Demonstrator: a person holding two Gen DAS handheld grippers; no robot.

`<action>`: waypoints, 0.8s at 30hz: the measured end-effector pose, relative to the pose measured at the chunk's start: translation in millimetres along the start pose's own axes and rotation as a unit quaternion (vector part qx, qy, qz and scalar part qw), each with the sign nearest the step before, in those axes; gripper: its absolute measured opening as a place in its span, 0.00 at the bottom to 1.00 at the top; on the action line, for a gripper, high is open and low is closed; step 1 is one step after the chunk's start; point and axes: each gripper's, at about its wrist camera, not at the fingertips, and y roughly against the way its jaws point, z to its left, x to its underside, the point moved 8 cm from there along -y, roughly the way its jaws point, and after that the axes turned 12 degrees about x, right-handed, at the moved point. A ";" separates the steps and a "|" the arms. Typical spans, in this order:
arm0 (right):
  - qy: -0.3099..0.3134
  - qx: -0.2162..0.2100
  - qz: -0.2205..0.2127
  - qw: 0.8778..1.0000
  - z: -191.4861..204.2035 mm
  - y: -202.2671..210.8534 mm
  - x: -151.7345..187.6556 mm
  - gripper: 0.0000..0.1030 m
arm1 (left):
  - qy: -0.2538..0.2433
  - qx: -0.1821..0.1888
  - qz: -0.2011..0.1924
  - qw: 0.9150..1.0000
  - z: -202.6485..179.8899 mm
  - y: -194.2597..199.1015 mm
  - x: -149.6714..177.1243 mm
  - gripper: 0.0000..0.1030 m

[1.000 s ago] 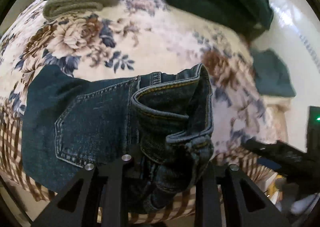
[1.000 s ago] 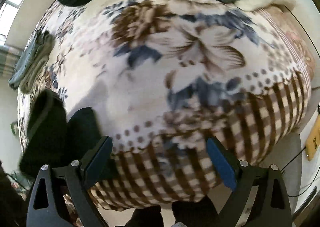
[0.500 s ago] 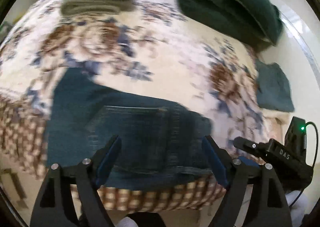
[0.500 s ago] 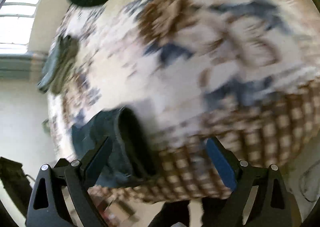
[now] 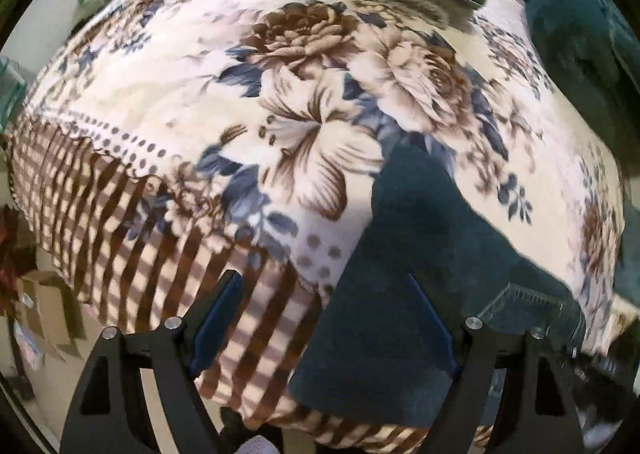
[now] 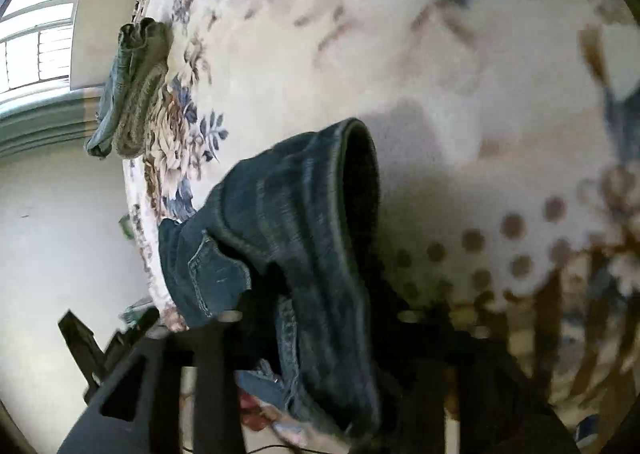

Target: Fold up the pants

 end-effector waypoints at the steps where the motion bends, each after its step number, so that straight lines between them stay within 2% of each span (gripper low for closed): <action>1: -0.005 0.000 -0.004 1.000 -2.1 8.2 -1.1 0.20 | 0.006 0.007 0.002 1.000 -1.1 -3.0 -5.1 0.79; 5: 0.004 0.026 -0.033 0.999 -13.7 32.5 -1.9 0.07 | 0.004 0.043 0.016 0.999 -21.1 -19.8 -20.7 0.79; 10: 0.004 0.049 -0.019 0.999 -33.8 28.7 -9.5 0.07 | -0.018 0.057 0.061 0.996 -41.9 -68.4 -37.9 0.79; 12: 0.008 0.065 -0.013 0.998 -37.8 18.3 -11.1 0.07 | -0.005 0.056 0.086 0.995 -34.9 -90.8 -40.9 0.81; 14: 0.012 0.075 -0.014 0.997 -40.9 9.9 -14.8 0.07 | 0.015 0.073 0.103 0.992 -26.7 -105.1 -41.3 0.88; 17: 0.000 0.070 0.003 0.998 -42.1 -2.9 -17.5 0.09 | 0.028 0.098 0.111 0.989 -18.9 -108.6 -41.2 0.90; 20: -0.025 0.035 0.029 0.999 -44.6 -3.0 -16.2 0.27 | 0.017 0.098 0.098 0.990 -19.2 -91.5 -40.5 0.90; 22: -0.046 0.000 0.039 0.998 -46.4 5.7 -8.4 0.54 | 0.003 0.097 0.086 0.992 -20.1 -72.8 -35.7 0.90; 24: -0.068 -0.029 0.037 0.997 -49.6 14.2 3.8 0.57 | -0.004 0.106 0.079 0.991 -21.5 -58.3 -28.1 0.90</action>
